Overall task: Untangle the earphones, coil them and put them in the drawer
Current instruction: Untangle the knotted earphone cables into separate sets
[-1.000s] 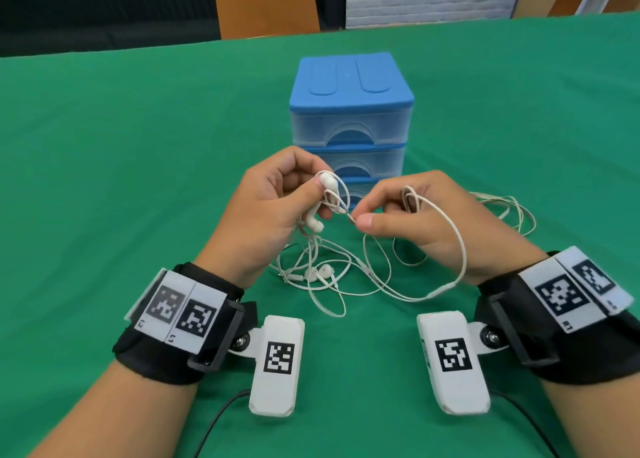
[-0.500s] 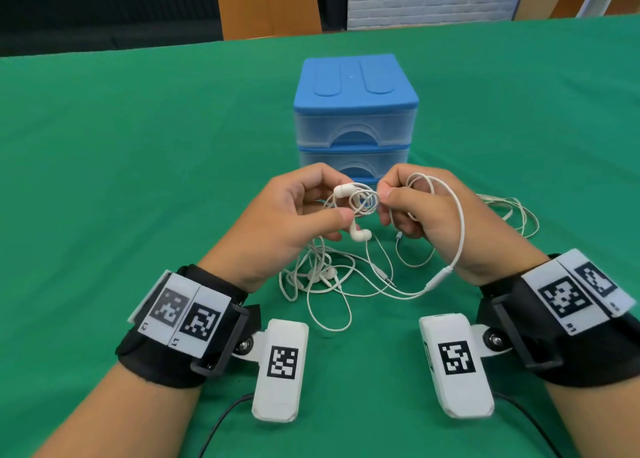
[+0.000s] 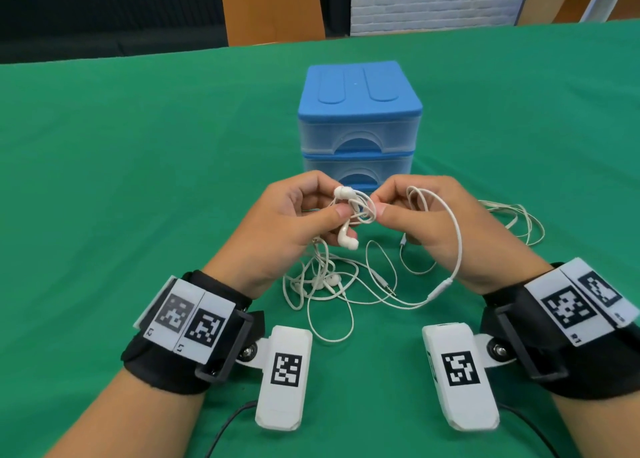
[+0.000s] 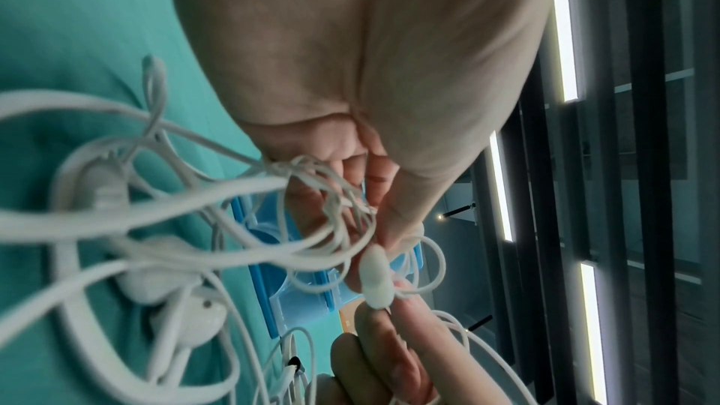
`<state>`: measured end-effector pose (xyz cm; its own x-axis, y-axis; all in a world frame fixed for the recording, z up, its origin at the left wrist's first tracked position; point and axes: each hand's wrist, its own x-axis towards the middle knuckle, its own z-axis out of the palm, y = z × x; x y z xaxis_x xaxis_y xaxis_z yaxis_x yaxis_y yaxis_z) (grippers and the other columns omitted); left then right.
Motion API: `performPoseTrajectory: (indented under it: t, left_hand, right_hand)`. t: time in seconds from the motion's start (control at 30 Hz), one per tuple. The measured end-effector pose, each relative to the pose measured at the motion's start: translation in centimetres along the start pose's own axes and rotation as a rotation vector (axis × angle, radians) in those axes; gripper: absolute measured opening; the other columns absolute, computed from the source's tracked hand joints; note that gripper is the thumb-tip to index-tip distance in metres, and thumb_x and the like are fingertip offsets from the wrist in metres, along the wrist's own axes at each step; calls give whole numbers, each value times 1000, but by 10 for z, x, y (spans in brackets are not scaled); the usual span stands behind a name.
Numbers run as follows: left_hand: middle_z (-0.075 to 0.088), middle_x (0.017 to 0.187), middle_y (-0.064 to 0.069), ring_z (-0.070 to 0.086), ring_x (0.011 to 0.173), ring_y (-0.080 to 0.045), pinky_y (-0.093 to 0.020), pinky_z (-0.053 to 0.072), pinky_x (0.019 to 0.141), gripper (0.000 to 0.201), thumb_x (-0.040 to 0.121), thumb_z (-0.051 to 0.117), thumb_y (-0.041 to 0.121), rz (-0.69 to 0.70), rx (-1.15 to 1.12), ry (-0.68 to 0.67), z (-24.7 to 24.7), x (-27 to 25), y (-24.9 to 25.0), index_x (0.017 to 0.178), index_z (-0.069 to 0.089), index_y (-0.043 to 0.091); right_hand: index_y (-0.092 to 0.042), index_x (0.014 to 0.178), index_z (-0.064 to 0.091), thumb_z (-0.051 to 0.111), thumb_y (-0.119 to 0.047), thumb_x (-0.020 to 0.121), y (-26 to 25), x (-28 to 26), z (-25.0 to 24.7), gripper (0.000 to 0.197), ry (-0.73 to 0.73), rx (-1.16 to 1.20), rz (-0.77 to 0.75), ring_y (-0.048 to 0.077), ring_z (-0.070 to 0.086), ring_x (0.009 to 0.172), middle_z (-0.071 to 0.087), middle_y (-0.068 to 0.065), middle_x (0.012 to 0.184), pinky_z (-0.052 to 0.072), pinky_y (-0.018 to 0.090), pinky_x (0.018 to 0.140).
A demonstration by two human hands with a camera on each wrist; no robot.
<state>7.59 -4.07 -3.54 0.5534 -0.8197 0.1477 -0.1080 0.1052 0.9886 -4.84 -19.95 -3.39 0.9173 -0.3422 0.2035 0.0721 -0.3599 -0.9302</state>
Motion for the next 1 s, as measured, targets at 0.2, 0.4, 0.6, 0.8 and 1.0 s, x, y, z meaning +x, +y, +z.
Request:
performPoseTrajectory:
  t: [0.2,0.4,0.6,0.8,1.0]
  left_hand:
    - [61,119,-3,62,88,-22,-38,53,86,50,76,79,-5,-48,-1,-209,-2,-4,-2,116,57,15]
    - [67,110,-1,69,90,-20,-30,56,87,40,79,75,-7,-35,-2,-118,0,-5,2,111,58,10]
    - [66,113,-3,71,87,-19,-29,58,83,54,66,82,3,-45,-19,-149,-1,-7,6,115,59,12]
    - [66,119,-9,69,82,-17,-30,57,81,52,74,82,-3,-38,49,-116,6,-5,2,115,53,10]
    - [67,113,-18,74,85,-31,-44,58,84,28,84,75,-1,-11,102,7,4,-1,0,107,60,3]
  right_hand:
    - [-5,81,71,70,-15,91,4,1,-3,14,75,5,-13,21,35,64,44,21,65,29,33,58]
    - [-8,81,69,66,-22,95,8,2,-3,20,98,-23,-19,15,40,64,53,3,66,33,34,62]
    - [-14,78,67,64,-24,97,11,3,-4,22,113,-44,-14,5,36,53,48,-13,55,31,24,53]
    - [-17,77,64,62,-27,98,11,5,1,24,104,-24,0,8,32,51,41,-14,49,27,28,53]
    - [-12,80,63,61,-22,99,15,6,1,22,96,-31,-6,11,33,52,42,-12,52,28,30,53]
